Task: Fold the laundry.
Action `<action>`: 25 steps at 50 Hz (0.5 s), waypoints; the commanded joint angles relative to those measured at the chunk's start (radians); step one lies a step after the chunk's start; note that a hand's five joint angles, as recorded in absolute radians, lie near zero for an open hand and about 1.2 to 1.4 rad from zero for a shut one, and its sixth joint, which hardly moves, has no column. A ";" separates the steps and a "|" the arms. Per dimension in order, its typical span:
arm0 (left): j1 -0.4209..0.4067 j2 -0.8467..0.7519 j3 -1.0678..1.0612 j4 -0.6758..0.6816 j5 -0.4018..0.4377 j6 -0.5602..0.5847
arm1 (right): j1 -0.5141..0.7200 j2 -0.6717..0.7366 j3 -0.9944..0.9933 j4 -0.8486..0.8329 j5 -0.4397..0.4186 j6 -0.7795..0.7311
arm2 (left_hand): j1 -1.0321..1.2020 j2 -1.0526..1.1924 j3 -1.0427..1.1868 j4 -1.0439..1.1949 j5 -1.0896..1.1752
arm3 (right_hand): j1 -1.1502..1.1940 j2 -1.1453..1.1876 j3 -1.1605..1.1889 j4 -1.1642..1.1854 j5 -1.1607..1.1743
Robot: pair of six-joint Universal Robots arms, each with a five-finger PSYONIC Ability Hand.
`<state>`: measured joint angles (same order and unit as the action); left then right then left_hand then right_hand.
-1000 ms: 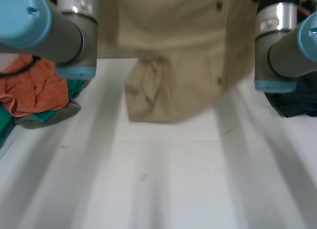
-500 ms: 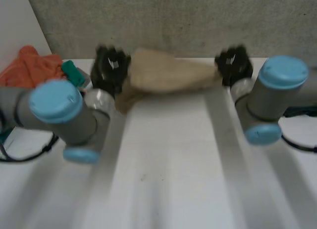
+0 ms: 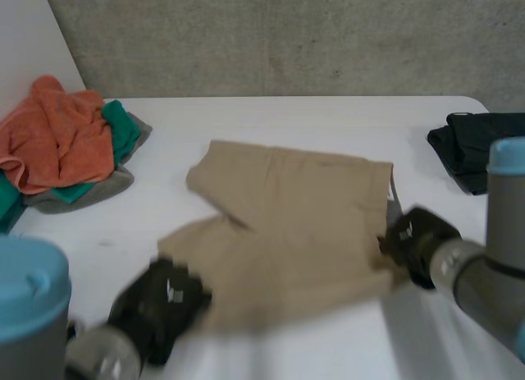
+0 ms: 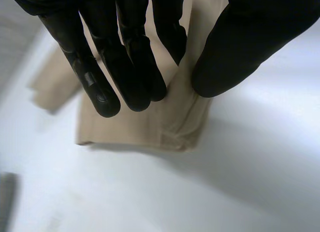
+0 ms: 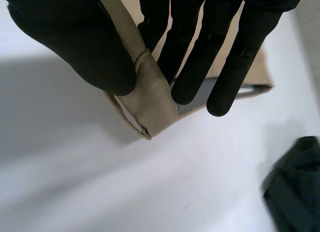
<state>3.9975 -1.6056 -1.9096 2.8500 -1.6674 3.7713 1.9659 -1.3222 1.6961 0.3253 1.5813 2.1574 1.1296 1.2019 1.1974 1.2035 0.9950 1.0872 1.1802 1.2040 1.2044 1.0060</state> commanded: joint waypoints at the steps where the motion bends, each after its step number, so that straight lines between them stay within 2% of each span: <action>1: -0.181 0.020 0.003 -0.264 0.012 0.001 | -0.016 -0.117 0.155 0.123 -0.007 -0.146 | 0.267 0.194 0.199 0.193 0.227 | 0.309 0.216 0.192 0.192 0.216; 5: -0.156 -0.013 0.067 -0.235 0.012 0.013 | -0.019 -0.118 0.145 0.085 -0.010 -0.128 | 0.267 0.194 0.199 0.193 0.227 | 0.309 0.216 0.192 0.192 0.216; 8: -0.089 -0.120 0.171 -0.157 0.006 0.024 | -0.018 -0.111 0.105 0.012 -0.020 -0.087 | 0.267 0.194 0.199 0.193 0.227 | 0.309 0.216 0.192 0.192 0.216; 12: -0.008 -0.244 0.325 -0.005 0.002 0.025 | -0.010 0.030 -0.025 -0.188 -0.011 0.060 | 0.267 0.194 0.199 0.193 0.227 | 0.309 0.216 0.192 0.192 0.216; 16: 0.032 -0.359 0.460 0.201 -0.023 0.025 | -0.004 0.138 -0.122 -0.311 0.005 0.139 | 0.267 0.194 0.199 0.193 0.227 | 0.309 0.216 0.192 0.192 0.216; 17: 0.038 -0.405 0.506 0.294 -0.046 0.031 | -0.004 0.158 -0.137 -0.333 0.008 0.147 | 0.267 0.194 0.199 0.193 0.227 | 0.309 0.216 0.192 0.192 0.216; 20: 0.049 -0.476 0.564 0.431 -0.077 0.057 | 0.002 0.240 -0.203 -0.420 0.025 0.150 | 0.267 0.194 0.199 0.193 0.227 | 0.309 0.216 0.192 0.192 0.216; 21: 0.058 -0.522 0.596 0.512 -0.084 0.092 | 0.004 0.262 -0.220 -0.443 0.029 0.150 | 0.267 0.194 0.199 0.193 0.227 | 0.309 0.216 0.192 0.192 0.216; 24: 0.075 -0.602 0.644 0.632 -0.087 0.171 | 0.005 0.351 -0.281 -0.532 0.058 0.150 | 0.267 0.194 0.199 0.193 0.227 | 0.309 0.216 0.192 0.192 0.216; 25: 0.083 -0.666 0.682 0.700 -0.091 0.229 | 0.004 0.376 -0.297 -0.563 0.066 0.148 | 0.267 0.194 0.199 0.193 0.227 | 0.309 0.216 0.192 0.192 0.216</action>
<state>4.0550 -2.0940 -1.3400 3.2851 -1.7341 3.8500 1.9671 -1.0881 1.4976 -0.0913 1.6053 2.3108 1.1413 1.2021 1.1975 1.2038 1.0099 1.0912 1.1802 1.2041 1.2044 1.0189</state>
